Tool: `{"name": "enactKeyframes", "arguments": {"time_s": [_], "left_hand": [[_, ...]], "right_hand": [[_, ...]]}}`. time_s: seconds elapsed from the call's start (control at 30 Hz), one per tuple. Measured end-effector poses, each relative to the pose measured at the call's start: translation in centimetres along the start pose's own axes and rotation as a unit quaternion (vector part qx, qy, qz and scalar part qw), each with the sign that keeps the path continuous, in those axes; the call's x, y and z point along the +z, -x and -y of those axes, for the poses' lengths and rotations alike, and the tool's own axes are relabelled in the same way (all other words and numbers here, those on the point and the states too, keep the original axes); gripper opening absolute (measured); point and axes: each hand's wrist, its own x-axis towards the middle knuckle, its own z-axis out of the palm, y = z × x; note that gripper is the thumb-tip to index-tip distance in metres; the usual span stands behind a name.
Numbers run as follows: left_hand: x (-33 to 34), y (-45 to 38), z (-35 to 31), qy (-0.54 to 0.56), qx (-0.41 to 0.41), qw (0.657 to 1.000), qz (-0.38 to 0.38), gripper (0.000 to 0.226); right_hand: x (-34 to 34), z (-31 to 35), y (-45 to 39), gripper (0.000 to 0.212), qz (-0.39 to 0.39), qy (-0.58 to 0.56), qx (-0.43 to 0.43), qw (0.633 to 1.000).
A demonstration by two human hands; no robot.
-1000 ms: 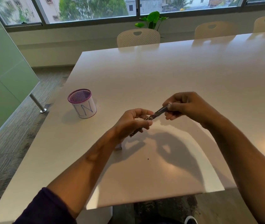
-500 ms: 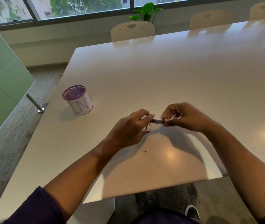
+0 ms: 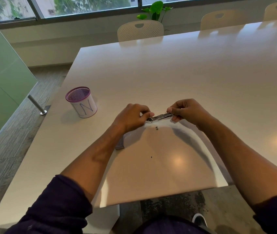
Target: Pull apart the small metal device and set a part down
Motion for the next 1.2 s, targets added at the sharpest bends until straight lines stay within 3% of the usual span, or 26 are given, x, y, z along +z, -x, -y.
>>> {"name": "enactKeyframes", "arguments": {"time_s": [0.17,0.33,0.47,0.57,0.67,0.73,0.93,1.2], "left_hand": [[1.1,0.5,-0.3,0.054,-0.028,0.998,-0.033,0.029],[2.0,1.0,-0.7,0.137,-0.052,0.987,-0.06,0.024],[2.5,1.2,-1.4,0.153,-0.053,0.984,-0.079,0.019],[2.3,1.6,-1.9,0.115,-0.014,0.989,-0.097,0.015],[1.6,2.4,-2.2,0.0,0.079,0.982,-0.173,0.024],[1.3,3.0,-2.6,-0.039,0.131,0.969,-0.207,0.02],[1.7,4.4,-3.2,-0.085,0.137,0.984,-0.08,0.011],[1.8,4.1,-3.6,-0.082,0.107,0.99,-0.047,0.015]], "right_hand": [[-0.8,-0.6,0.4,0.013,0.007,0.166,-0.094,0.982],[-0.6,-0.3,0.7,0.018,0.041,0.327,-0.227,0.916],[-0.5,0.1,1.0,0.019,0.04,0.36,-0.221,0.905],[-0.4,0.7,1.3,0.019,0.032,0.388,-0.202,0.899],[0.0,1.5,1.6,0.016,-0.013,0.39,-0.218,0.895],[0.4,2.1,1.7,0.006,-0.002,0.353,-0.232,0.906],[2.5,3.1,2.4,0.011,0.087,0.368,-0.251,0.891],[3.4,2.5,2.5,0.015,0.11,0.394,-0.232,0.882]]}}
